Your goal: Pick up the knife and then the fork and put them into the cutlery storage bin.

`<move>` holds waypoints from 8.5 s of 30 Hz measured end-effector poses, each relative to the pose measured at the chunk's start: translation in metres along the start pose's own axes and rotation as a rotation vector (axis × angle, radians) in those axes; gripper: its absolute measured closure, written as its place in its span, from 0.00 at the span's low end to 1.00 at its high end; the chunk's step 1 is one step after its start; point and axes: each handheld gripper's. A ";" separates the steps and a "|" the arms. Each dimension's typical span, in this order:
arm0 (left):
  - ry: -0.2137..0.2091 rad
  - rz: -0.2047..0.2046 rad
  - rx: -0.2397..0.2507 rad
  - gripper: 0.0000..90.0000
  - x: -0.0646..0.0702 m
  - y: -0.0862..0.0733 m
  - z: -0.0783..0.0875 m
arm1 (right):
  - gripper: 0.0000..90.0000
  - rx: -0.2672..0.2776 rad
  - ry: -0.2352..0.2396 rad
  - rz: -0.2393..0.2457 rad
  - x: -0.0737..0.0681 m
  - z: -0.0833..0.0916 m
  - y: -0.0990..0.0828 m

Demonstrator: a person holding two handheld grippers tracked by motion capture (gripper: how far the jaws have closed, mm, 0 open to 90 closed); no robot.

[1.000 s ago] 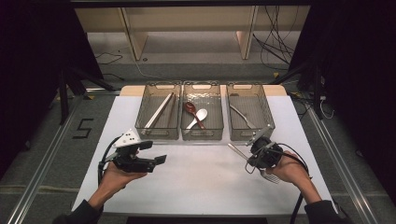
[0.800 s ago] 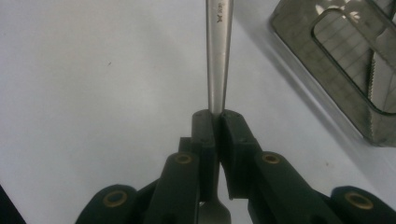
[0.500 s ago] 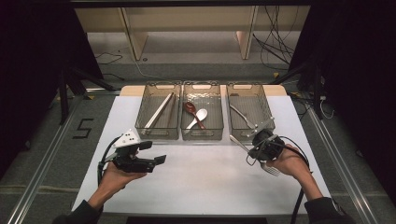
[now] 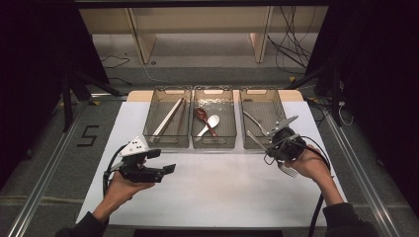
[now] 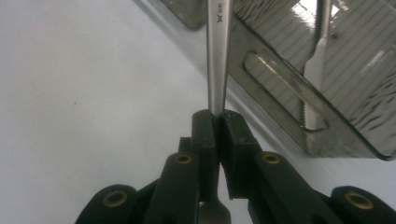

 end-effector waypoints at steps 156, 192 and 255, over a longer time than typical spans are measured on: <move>0.000 0.002 0.009 0.21 0.000 0.000 0.001 | 0.56 0.008 -0.027 -0.272 0.080 -0.055 0.104; 0.001 0.006 0.004 0.21 -0.001 0.001 0.000 | 0.35 0.326 0.058 -0.245 0.010 -0.015 0.062; -0.013 0.010 0.019 0.21 0.000 0.000 0.005 | 0.24 0.492 0.111 -0.256 -0.065 0.003 -0.050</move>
Point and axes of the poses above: each handheld gripper's, and its own axes: z roughly backward along the jaws, y roughly out of its top, x roughly to its right, and after that the axes turned 1 degree about -y, right-handed
